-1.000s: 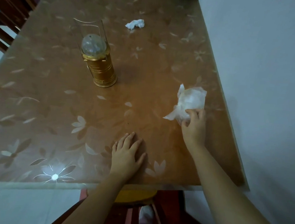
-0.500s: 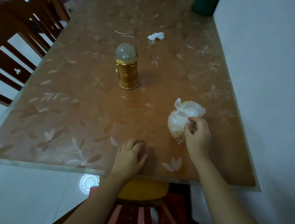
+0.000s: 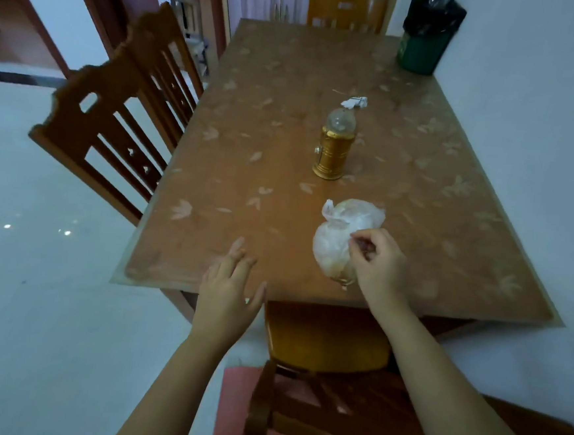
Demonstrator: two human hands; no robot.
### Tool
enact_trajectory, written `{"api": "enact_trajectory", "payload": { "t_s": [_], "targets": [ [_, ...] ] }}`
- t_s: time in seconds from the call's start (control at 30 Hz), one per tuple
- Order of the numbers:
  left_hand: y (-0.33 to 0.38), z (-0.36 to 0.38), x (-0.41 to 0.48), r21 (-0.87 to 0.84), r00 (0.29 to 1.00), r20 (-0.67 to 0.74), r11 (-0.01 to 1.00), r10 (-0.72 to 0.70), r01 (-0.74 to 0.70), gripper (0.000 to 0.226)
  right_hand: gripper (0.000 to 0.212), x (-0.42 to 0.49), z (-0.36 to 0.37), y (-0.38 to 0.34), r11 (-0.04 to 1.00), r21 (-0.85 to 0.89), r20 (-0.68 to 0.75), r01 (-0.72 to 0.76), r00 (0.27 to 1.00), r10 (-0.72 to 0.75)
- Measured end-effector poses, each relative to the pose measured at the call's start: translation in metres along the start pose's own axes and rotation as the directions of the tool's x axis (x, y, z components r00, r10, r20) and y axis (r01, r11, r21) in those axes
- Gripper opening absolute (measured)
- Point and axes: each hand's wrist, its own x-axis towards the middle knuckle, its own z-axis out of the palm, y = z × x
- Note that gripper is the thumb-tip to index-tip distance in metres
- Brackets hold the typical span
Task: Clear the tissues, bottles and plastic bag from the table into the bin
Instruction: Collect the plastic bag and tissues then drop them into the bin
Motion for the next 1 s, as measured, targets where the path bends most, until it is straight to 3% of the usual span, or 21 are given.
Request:
{"api": "enact_trajectory", "payload": {
  "t_s": [0.2, 0.47, 0.7, 1.0],
  "targets": [
    [-0.068, -0.068, -0.043, 0.055, 0.997, -0.068, 0.998, 0.022, -0.018, 0.045, 0.005, -0.05, 0.062, -0.08, 0.998, 0.039, 0.048, 0.04, 0.998, -0.041],
    [-0.144, -0.107, -0.042, 0.079, 0.99, -0.137, 0.996, -0.026, 0.037, 0.04, 0.011, -0.058, 0.148, -0.137, 0.989, 0.145, 0.14, 0.027, 0.989, -0.048],
    [-0.216, -0.144, 0.032, 0.156, 0.992, -0.129, 0.988, 0.017, 0.003, 0.04, 0.015, -0.011, 0.23, -0.172, 0.977, 0.211, 0.075, 0.0, 0.997, -0.016],
    [-0.262, -0.179, 0.156, 0.114, 0.986, -0.082, 0.984, 0.144, -0.135, 0.043, 0.017, 0.067, 0.297, -0.212, 0.967, 0.245, -0.021, -0.065, 0.997, 0.073]
  ]
}}
